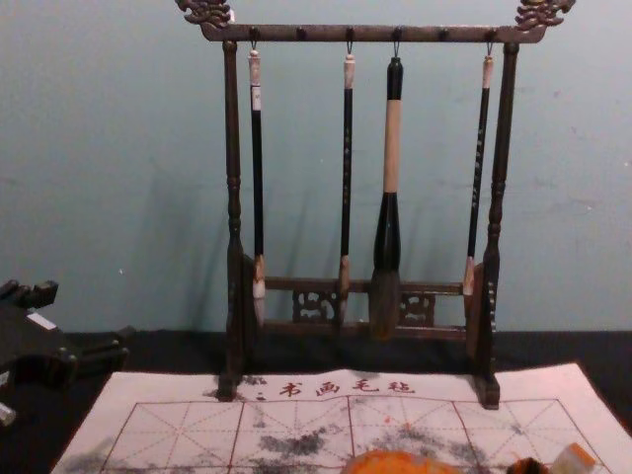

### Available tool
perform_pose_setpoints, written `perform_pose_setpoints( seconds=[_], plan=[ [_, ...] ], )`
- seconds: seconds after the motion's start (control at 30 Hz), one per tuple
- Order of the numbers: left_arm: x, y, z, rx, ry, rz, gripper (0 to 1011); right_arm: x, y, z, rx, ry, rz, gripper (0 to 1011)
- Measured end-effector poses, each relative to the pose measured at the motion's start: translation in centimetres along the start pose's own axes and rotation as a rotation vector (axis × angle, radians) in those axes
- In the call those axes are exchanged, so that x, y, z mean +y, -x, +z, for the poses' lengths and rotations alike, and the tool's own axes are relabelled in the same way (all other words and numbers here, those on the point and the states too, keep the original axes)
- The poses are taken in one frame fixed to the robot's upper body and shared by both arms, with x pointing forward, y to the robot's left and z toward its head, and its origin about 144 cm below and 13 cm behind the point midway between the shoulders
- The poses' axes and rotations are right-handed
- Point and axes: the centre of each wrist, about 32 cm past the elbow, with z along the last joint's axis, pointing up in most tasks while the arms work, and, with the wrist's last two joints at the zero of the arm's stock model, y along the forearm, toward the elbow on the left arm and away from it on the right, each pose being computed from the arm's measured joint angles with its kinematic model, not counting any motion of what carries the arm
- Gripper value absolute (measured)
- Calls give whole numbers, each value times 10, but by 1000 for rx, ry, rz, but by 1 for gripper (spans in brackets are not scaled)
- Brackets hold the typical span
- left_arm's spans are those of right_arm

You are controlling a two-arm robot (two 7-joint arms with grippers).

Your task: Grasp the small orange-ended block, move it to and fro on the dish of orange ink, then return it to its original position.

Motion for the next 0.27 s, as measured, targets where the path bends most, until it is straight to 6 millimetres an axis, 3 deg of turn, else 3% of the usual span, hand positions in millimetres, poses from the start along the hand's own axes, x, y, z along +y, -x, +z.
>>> perform_pose_setpoints(
  seconds=[0.27],
  plan=[
    [0, 0, 0, 0, 0, 0, 1001, 0, 0, 0, -1, 0, 1, 1002]
  ],
)
